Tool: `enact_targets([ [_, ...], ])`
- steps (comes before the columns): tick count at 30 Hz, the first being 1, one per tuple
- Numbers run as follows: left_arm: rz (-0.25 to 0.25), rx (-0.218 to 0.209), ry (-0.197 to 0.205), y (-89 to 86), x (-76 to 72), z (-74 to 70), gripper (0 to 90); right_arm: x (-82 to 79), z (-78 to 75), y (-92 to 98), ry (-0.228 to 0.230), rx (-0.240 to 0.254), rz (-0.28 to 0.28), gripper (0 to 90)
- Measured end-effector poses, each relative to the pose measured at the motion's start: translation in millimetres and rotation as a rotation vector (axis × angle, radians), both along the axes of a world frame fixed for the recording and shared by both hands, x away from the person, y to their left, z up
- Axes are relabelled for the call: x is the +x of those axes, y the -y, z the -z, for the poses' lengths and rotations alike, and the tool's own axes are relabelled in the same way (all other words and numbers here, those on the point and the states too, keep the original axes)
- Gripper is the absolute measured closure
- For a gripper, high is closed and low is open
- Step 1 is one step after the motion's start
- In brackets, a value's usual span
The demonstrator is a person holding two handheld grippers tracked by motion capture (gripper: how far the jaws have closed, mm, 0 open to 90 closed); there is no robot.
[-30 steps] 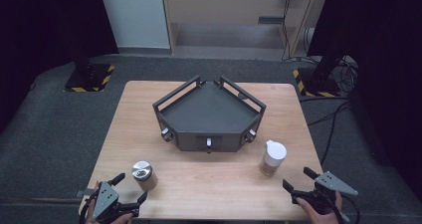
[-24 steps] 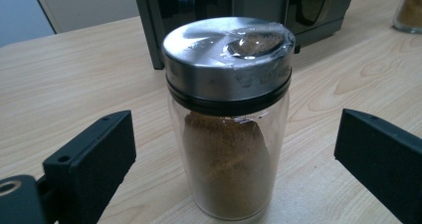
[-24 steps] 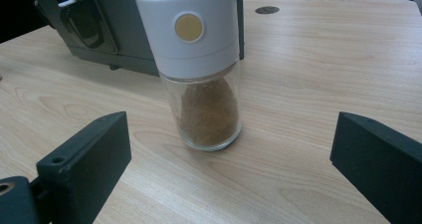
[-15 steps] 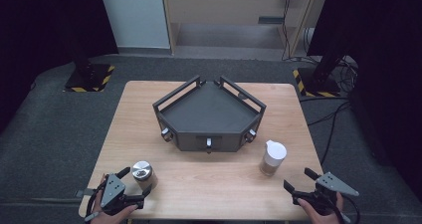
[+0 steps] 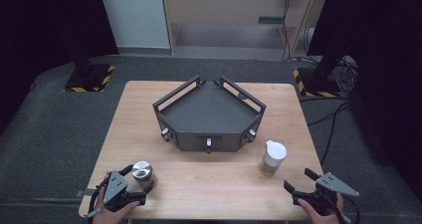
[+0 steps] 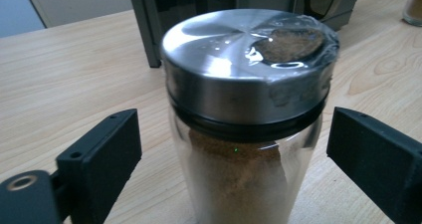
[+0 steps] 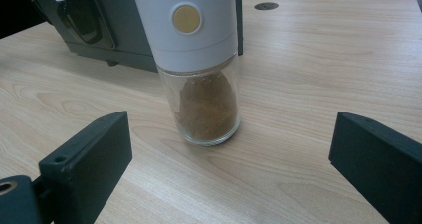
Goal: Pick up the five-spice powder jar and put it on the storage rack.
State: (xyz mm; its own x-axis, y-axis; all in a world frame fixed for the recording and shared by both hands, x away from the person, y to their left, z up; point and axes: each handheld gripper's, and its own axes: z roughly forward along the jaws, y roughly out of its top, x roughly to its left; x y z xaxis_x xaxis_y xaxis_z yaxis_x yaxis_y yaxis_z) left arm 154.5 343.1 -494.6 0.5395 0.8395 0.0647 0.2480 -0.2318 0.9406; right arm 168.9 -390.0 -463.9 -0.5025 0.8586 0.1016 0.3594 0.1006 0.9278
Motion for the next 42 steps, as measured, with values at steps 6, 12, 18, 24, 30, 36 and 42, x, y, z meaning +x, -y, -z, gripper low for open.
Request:
enact_targets([
  [6,0.008,-0.023,-0.012,-3.2,5.6,2.2,15.2,-0.8,-0.5,0.3,0.0,0.001,0.001,3.9],
  [12,0.038,-0.047,-0.028,-7.5,9.7,2.4,29.4,-0.7,-0.5,0.2,0.0,-0.001,0.0,4.2],
  [18,0.043,-0.044,-0.034,-8.2,11.4,0.3,29.8,-0.3,-0.4,-0.4,-0.003,-0.004,-0.004,4.8],
  [24,0.046,-0.022,-0.036,-6.1,11.7,-3.6,29.9,0.8,1.5,-2.0,-0.012,0.006,-0.007,4.8],
  [30,0.035,-0.015,-0.044,-5.6,10.1,-8.4,29.9,3.2,1.9,-4.2,-0.019,0.0,-0.019,4.5],
  [36,0.046,-0.007,-0.034,-3.2,8.2,-14.2,29.9,7.6,1.9,-6.3,-0.017,-0.01,-0.03,3.8],
  [42,0.057,-0.018,-0.027,-2.3,7.0,-17.9,29.9,9.7,2.8,-7.2,-0.02,-0.019,-0.035,3.1],
])
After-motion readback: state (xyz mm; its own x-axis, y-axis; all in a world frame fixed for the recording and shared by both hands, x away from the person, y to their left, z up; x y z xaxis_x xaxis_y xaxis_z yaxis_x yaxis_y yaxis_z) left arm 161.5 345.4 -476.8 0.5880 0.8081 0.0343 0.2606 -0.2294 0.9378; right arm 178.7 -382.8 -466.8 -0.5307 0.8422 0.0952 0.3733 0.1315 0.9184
